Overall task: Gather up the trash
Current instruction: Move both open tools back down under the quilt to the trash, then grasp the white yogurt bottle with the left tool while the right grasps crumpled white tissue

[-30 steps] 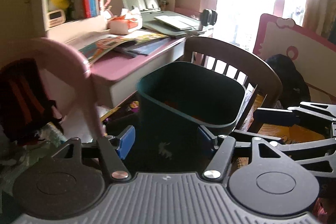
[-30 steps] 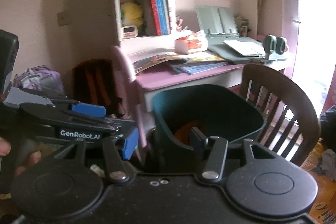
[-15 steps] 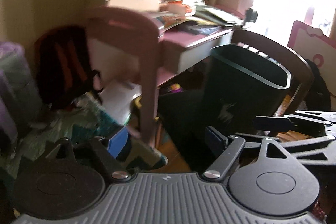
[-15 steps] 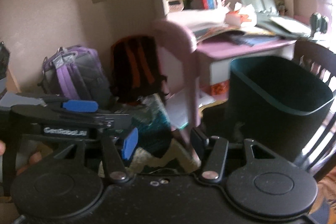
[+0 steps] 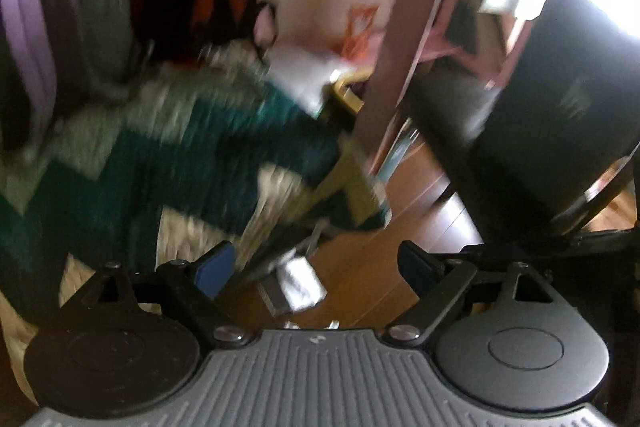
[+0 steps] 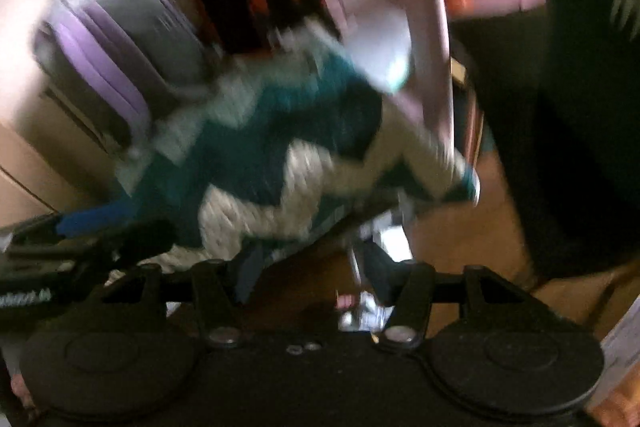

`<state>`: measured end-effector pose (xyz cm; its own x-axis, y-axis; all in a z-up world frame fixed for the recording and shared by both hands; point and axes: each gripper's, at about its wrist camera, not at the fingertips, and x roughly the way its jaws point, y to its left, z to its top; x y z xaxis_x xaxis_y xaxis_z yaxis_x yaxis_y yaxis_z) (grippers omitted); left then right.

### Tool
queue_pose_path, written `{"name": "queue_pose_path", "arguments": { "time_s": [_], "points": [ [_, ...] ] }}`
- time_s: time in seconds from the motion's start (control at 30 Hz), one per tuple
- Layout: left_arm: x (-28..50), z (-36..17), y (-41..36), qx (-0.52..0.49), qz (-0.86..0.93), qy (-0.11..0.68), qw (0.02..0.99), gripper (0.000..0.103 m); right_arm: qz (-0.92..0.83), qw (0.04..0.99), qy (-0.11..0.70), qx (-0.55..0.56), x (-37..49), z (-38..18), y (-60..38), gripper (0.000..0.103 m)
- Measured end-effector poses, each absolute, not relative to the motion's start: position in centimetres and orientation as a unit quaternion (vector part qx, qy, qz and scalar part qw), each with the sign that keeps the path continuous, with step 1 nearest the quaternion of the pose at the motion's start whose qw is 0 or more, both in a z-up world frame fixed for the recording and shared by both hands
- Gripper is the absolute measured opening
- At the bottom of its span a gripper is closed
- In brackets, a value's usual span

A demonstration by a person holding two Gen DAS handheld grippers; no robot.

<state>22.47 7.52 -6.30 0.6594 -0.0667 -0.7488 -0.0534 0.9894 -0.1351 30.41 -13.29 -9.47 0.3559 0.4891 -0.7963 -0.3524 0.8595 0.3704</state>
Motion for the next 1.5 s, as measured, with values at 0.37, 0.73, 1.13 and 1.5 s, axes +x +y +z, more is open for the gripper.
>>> {"name": "queue_pose_path", "arguments": {
  "time_s": [0.37, 0.73, 1.13, 1.5],
  "points": [
    [26.1, -25.2, 9.7, -0.079, 0.018, 0.560, 0.825, 0.089, 0.161, 0.731, 0.660, 0.062, 35.0, -26.8, -10.0, 0.055],
    [29.1, -39.2, 10.1, -0.153, 0.066, 0.665, 0.728, 0.089, 0.033, 0.657, 0.744, 0.117, 39.2, -41.8, -8.9, 0.055],
    [31.3, -49.4, 8.4, -0.193, 0.067, 0.707, 0.677, 0.089, -0.042, 0.597, 0.782, 0.173, 40.7, -54.0, -9.8, 0.055],
    [32.4, -54.4, 7.6, -0.200, 0.060, 0.720, 0.662, 0.084, -0.049, 0.584, 0.785, 0.202, 40.2, -58.6, -9.6, 0.055]
  ]
}}
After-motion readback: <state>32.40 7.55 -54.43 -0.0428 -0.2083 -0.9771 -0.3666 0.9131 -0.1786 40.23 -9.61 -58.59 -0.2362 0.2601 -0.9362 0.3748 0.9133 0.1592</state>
